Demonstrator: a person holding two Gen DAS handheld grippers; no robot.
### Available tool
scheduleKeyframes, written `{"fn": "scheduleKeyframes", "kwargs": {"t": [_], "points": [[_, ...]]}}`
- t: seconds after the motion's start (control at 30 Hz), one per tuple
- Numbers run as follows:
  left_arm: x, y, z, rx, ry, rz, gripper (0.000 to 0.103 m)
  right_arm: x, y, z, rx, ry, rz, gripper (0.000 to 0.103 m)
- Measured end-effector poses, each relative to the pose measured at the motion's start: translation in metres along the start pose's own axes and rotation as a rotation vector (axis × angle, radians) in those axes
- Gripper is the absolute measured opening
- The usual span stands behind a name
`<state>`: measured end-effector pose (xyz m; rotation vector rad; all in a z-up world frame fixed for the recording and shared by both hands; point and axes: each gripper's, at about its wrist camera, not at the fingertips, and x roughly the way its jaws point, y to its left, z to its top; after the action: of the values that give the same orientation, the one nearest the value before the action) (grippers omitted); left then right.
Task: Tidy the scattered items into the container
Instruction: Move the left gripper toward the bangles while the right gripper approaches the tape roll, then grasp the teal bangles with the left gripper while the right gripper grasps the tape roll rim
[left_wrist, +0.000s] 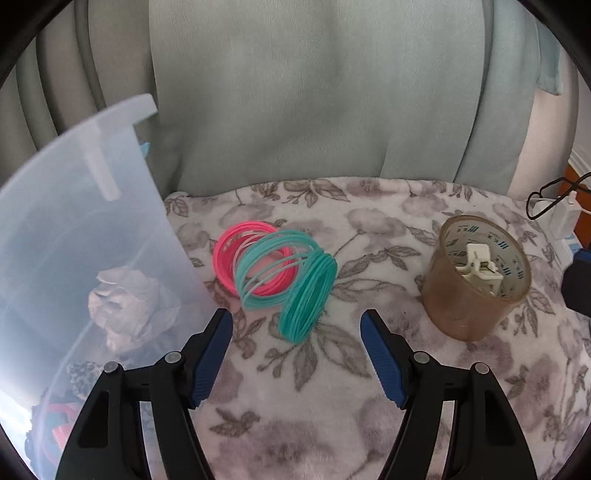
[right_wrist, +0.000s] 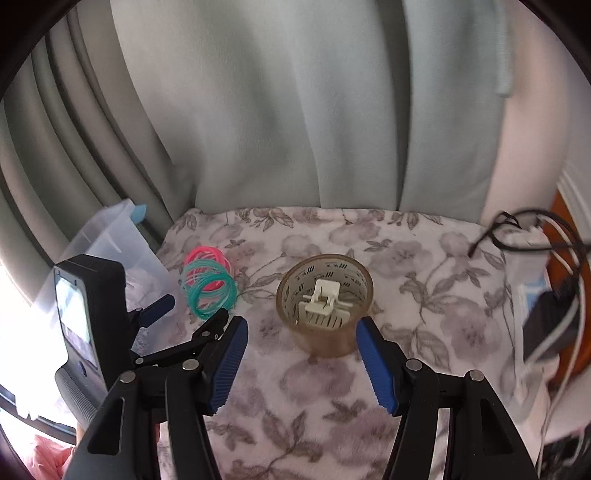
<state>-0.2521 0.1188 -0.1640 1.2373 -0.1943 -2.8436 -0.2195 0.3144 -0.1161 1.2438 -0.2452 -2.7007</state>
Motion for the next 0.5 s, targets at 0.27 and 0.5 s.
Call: {"fn": "scheduleKeyframes", "kwargs": {"t": [0.27,0.5], "points": [[0.02,0.001,0.001,-0.043,0.018,-0.006,0.069,0.042,0.003,0.02,-0.106,0.097,-0.014,0.065],[0.043,0.02,0.001,-0.149,0.077,-0.038,0.039,0.071,0.012,0.024,-0.187,0.161,-0.054,0.069]]}}
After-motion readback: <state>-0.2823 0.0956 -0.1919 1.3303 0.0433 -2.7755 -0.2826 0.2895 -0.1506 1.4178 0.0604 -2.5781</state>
